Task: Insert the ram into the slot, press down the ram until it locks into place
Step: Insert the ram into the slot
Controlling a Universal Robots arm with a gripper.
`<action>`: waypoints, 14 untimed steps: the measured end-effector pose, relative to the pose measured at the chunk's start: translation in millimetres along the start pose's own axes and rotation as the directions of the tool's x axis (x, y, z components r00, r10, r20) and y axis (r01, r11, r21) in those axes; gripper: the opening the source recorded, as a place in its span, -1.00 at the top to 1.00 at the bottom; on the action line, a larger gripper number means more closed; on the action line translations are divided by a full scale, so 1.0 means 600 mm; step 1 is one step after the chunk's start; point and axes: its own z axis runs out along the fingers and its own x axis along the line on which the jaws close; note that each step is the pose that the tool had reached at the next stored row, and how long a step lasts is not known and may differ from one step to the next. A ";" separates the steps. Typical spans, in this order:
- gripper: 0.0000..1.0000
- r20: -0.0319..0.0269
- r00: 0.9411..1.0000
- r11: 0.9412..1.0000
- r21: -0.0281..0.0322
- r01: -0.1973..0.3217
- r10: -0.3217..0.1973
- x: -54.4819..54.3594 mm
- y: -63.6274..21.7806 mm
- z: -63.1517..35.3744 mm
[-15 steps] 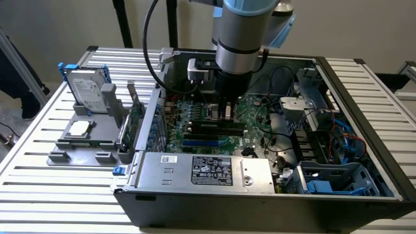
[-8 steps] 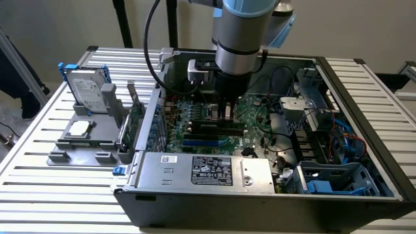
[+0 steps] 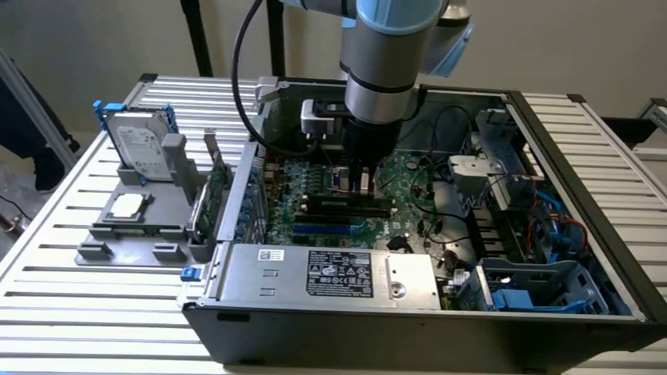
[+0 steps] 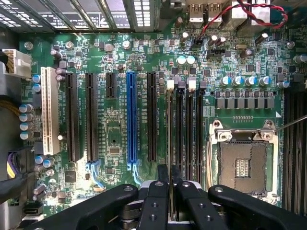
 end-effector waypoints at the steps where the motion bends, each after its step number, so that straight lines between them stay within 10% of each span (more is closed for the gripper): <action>1: 0.73 0.000 1.000 1.000 0.000 0.001 -0.001 -0.001 0.000 0.001; 14: 0.73 0.000 1.000 1.000 0.000 0.007 -0.007 -0.005 0.000 0.009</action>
